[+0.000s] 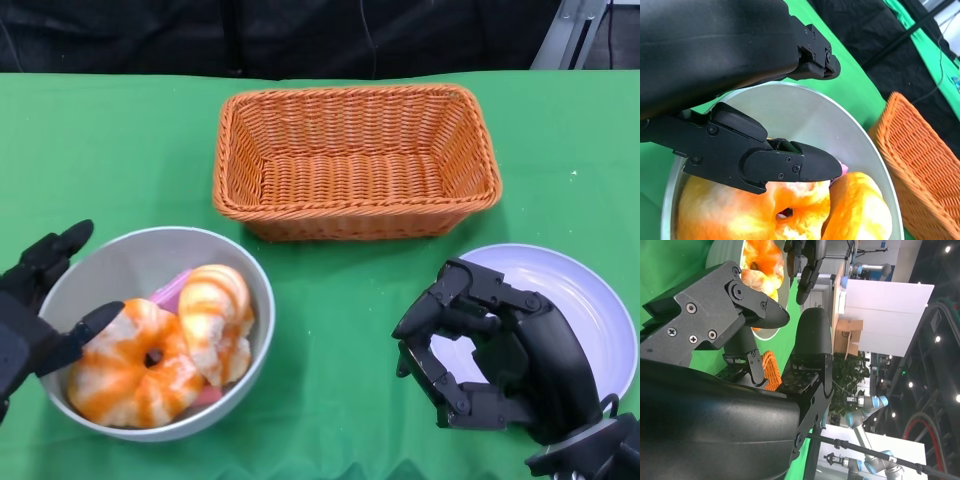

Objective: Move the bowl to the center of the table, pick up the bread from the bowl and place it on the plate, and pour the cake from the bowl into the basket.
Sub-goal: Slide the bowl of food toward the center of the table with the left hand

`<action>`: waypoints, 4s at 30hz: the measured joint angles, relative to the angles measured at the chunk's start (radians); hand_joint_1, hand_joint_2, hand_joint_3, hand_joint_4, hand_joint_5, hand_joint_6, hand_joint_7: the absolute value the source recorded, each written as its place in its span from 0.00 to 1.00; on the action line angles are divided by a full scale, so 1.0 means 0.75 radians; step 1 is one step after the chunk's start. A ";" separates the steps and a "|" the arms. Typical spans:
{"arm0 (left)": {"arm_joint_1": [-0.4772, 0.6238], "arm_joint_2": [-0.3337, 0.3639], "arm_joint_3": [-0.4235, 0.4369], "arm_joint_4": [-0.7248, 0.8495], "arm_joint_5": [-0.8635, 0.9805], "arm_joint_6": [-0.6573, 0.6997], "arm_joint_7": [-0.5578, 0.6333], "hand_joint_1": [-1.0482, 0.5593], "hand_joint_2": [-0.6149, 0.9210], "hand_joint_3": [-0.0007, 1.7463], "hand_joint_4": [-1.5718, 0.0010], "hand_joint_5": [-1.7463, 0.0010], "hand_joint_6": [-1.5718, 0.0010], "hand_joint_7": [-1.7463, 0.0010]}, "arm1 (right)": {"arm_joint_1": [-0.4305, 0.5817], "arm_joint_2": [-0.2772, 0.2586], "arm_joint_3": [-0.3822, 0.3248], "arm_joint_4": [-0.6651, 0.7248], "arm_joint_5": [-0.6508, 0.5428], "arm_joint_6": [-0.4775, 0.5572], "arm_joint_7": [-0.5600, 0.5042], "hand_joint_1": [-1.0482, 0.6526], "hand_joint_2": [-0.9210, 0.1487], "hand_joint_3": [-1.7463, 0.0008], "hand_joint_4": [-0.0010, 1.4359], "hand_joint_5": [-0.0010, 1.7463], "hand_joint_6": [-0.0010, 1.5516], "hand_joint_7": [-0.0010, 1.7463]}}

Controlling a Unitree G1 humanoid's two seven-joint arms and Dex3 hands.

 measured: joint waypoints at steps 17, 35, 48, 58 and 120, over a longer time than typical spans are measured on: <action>0.147 -0.103 -0.043 -0.461 -0.019 0.379 0.008 0.19 1.00 0.25 0.90 1.00 0.87 1.00 | 0.000 0.001 0.001 0.011 0.000 -0.005 -0.002 0.56 0.41 0.40 0.52 0.92 0.45 0.70; 0.251 -0.218 -0.121 -0.764 -0.072 0.698 0.010 0.22 1.00 0.28 0.95 1.00 0.94 1.00 | 0.000 0.001 0.004 0.012 -0.003 -0.006 -0.009 0.56 0.41 0.40 0.52 0.92 0.45 0.71; 0.298 -0.243 -0.179 -0.820 -0.078 0.717 0.003 0.20 1.00 0.28 0.97 1.00 0.95 1.00 | 0.001 0.001 0.004 0.013 -0.003 -0.006 -0.009 0.56 0.41 0.40 0.51 0.92 0.45 0.70; 0.321 -0.245 -0.217 -0.842 -0.092 0.701 -0.023 0.19 1.00 0.27 0.95 0.99 0.94 0.99 | 0.001 0.001 0.004 0.013 -0.003 -0.006 -0.009 0.57 0.42 0.39 0.52 0.92 0.45 0.70; 0.263 -0.303 -0.089 -0.505 -0.032 -0.112 0.130 0.38 1.00 0.09 0.61 0.95 0.61 0.97 | -0.012 0.002 -0.003 0.010 0.005 -0.037 -0.008 0.56 0.42 0.41 0.51 0.89 0.45 0.68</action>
